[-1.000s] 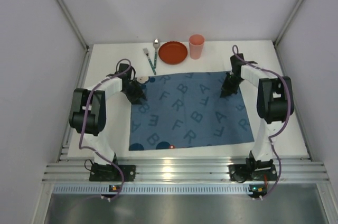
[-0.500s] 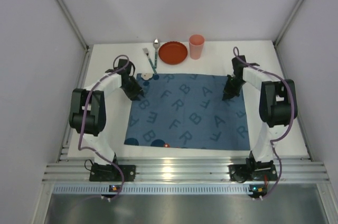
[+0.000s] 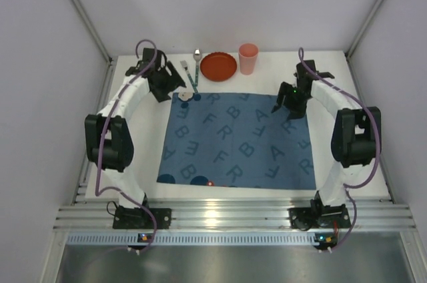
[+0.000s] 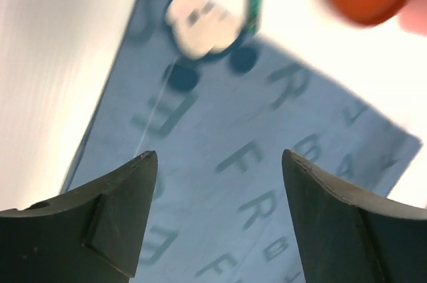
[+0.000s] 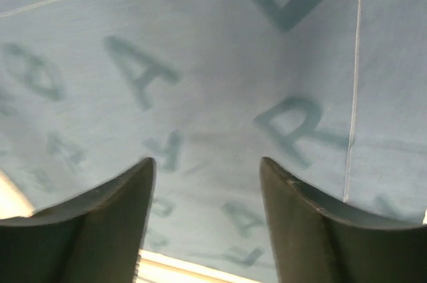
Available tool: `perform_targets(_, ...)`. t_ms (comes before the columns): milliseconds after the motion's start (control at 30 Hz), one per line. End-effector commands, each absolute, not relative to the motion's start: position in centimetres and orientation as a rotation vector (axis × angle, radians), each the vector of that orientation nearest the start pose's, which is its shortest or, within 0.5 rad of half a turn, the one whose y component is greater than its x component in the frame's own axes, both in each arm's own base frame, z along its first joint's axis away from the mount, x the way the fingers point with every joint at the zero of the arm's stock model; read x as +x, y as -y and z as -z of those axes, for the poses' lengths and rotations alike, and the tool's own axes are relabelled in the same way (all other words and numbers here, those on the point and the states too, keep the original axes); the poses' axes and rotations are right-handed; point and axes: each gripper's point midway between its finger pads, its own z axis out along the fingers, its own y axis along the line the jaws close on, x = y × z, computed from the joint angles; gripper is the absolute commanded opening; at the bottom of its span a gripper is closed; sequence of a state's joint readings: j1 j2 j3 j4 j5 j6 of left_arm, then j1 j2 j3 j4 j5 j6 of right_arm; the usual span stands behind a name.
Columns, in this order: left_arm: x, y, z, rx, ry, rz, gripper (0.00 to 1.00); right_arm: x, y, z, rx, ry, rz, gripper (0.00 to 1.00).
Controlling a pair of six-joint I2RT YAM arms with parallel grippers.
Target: Set the dinner table for one person
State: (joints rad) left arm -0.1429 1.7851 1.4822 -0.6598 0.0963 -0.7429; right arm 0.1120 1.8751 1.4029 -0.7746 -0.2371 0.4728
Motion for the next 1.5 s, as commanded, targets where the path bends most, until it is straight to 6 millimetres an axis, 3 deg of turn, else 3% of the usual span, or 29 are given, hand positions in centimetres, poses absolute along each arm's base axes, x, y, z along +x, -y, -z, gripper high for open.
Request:
perform_targets(0,49.9,12.0,-15.2,-0.637,-2.37,0.531,0.81,37.4,-12.2,-15.0,0.312,-2.651,-0.578,0.72)
perform_targets(133,54.6,12.8,-14.5,-0.656,-2.313,0.563,0.76,34.7,-12.6,-16.2,0.287,-2.654,-0.594,0.74)
perform_targets(167,55.6,13.0,-14.4,-0.671,-2.29,0.579,0.75,33.8,-12.4,-15.4,0.301,-2.676,-0.586,0.74)
perform_targets(200,56.5,13.3,-14.7,-0.672,-2.269,0.598,0.74,33.1,-12.2,-15.9,0.297,-2.661,-0.585,0.73)
perform_targets(233,57.2,13.6,-13.0,-0.699,-2.283,0.608,0.74,32.1,-12.0,-15.0,0.312,-2.687,-0.572,0.73)
perform_targets(300,58.7,14.2,-12.9,-0.692,-2.247,0.656,0.74,31.1,-11.7,-15.1,0.319,-2.679,-0.563,0.72)
perform_targets(333,59.1,14.4,-11.6,-0.702,-2.258,0.657,0.74,30.6,-11.4,-14.7,0.332,-2.688,-0.549,0.72)
perform_targets(400,60.0,14.8,-11.6,-0.694,-2.253,0.65,0.74,29.2,-11.1,-14.1,0.352,-2.7,-0.536,0.7)
perform_targets(467,60.6,14.3,-9.7,-0.686,-2.287,0.563,0.72,28.2,-10.9,-13.4,0.384,-2.715,-0.523,0.7)
perform_targets(500,61.6,14.7,-11.5,-0.653,-2.257,0.544,0.71,27.9,-10.7,-13.7,0.39,-2.702,-0.522,0.69)
perform_targets(533,61.2,14.4,-8.9,-0.659,-2.327,0.472,0.71,27.7,-10.6,-13.7,0.403,-2.697,-0.519,0.69)
perform_targets(600,62.0,14.2,-8.3,-0.594,-2.332,0.365,0.68,27.0,-10.3,-13.6,0.416,-2.698,-0.503,0.68)
perform_targets(733,61.1,13.4,-6.4,-0.519,-2.385,0.18,0.67,26.0,-9.6,-13.5,0.444,-2.703,-0.466,0.68)
perform_targets(933,58.4,10.9,-2.1,-0.471,-2.516,-0.118,0.56,24.4,-9.3,-13.6,0.463,-2.712,-0.469,0.67)
perform_targets(1100,54.1,9.7,3.5,-0.401,-2.729,-0.28,0.5,23.6,-9.2,-13.2,0.439,-2.735,-0.468,0.66)
perform_targets(1200,52.2,9.0,5.1,-0.397,-2.785,-0.343,0.44,23.3,-9.1,-13.2,0.409,-2.746,-0.462,0.66)
perform_targets(1267,51.3,8.3,5.0,-0.404,-2.793,-0.376,0.38,23.2,-9.0,-13.2,0.398,-2.752,-0.459,0.66)
perform_targets(1433,52.1,8.1,4.2,-0.408,-2.769,-0.306,0.21,23.1,-9.0,-13.4,0.349,-2.76,-0.463,0.65)
perform_targets(1467,53.0,8.3,3.3,-0.403,-2.745,-0.275,0.07,23.0,-9.0,-13.4,0.345,-2.761,-0.464,0.64)
